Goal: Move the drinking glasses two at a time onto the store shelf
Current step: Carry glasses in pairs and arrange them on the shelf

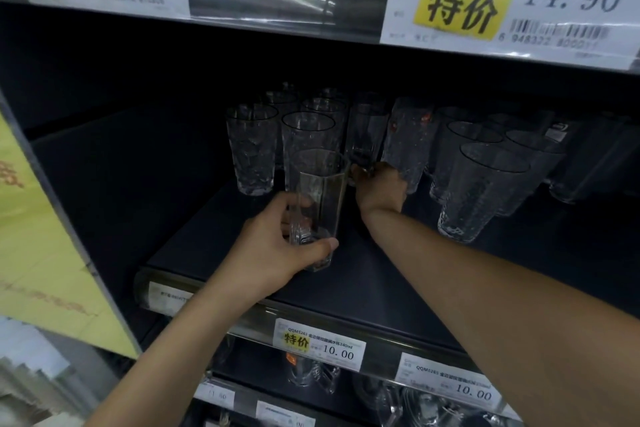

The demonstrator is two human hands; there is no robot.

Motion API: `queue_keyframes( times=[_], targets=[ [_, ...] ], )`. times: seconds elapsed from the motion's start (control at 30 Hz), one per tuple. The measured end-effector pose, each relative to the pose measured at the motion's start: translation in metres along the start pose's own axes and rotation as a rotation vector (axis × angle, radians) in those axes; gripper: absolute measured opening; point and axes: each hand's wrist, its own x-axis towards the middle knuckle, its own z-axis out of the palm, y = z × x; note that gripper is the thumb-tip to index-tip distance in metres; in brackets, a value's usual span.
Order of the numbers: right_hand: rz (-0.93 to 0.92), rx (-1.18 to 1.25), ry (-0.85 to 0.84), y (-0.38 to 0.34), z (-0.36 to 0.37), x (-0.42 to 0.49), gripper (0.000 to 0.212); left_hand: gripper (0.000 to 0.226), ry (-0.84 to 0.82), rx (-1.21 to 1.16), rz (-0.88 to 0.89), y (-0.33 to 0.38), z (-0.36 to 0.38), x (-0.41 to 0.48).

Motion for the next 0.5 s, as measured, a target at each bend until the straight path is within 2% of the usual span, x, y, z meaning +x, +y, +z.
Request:
queue_keyframes(
  times=[0.5],
  targets=[
    [-0.018,-0.058,0.003,0.0019,0.0049,0.0053,0.043,0.049,0.006,-0.010,0.005,-0.0027,0.0008,0.0002]
  ],
)
